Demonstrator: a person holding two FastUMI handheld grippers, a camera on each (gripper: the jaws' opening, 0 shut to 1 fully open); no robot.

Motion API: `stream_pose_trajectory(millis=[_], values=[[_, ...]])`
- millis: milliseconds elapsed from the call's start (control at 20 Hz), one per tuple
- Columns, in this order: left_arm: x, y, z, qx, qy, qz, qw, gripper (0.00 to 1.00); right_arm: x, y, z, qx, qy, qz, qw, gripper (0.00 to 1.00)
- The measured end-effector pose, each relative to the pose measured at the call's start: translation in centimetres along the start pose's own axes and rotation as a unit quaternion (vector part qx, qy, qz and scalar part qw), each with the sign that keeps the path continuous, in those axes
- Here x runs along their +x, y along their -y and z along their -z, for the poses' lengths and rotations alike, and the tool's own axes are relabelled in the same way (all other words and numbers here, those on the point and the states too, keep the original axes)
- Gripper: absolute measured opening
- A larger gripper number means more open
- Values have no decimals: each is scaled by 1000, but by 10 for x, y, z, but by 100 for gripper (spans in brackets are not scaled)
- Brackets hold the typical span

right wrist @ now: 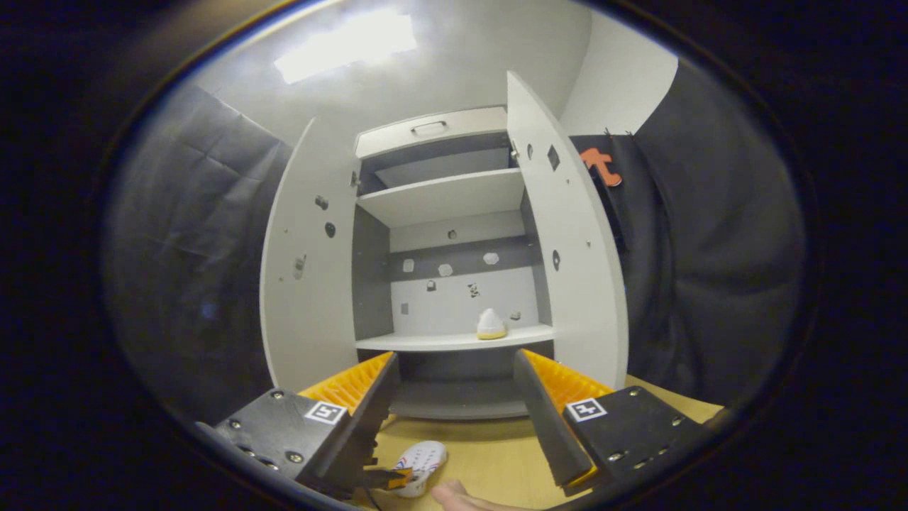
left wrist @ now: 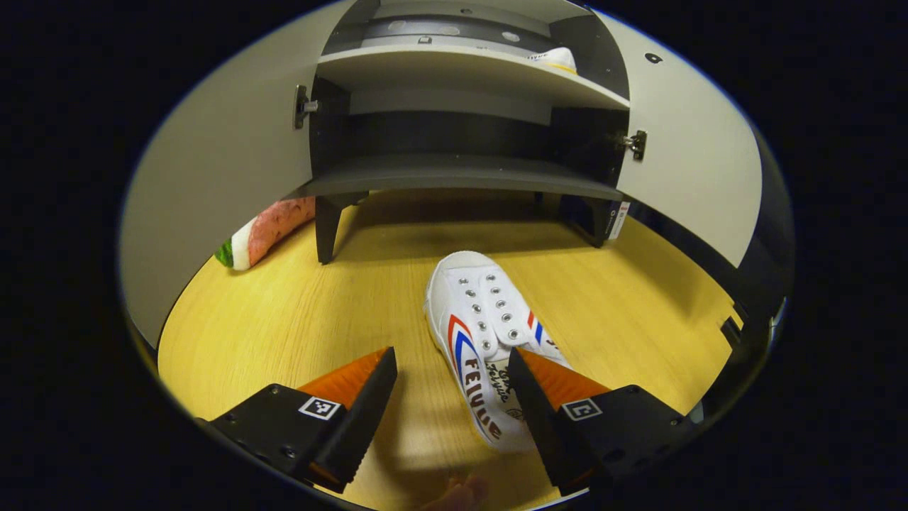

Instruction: Grab one shoe with the right hand and put it into the shoe cabinet, grab the other shoe with the left hand and put it into the shoe cabinet; then close the right door with the right hand and the left door with the left hand.

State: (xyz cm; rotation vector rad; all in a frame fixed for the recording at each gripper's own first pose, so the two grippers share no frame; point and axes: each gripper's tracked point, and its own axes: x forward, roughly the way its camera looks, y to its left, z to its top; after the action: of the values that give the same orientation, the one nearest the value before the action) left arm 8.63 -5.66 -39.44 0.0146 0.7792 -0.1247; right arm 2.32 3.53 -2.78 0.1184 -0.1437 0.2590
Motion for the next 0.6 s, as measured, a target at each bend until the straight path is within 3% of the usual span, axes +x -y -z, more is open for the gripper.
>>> stream_pose_trajectory(millis=[100,150,200,250,400,550,600], values=[[8,13,2,-10,-11,27,1000,89,-2,15,-3,-16,18,24,999,96],[11,20,3,-8,-15,41,999,78,-3,19,-3,-15,19,26,999,96],[13,20,3,0,-17,32,999,70,-5,19,1,-11,14,25,1000,95],[15,16,5,4,-26,20,999,54,-6,21,5,-7,8,24,1000,95],[16,13,4,4,-31,1,1000,40,-10,34,7,-5,-3,34,999,95],[16,8,1,-28,-28,5,999,1,-20,36,7,-3,-8,33,999,96],[14,7,0,-38,-26,-3,999,1,-23,36,6,-4,-9,33,999,96]])
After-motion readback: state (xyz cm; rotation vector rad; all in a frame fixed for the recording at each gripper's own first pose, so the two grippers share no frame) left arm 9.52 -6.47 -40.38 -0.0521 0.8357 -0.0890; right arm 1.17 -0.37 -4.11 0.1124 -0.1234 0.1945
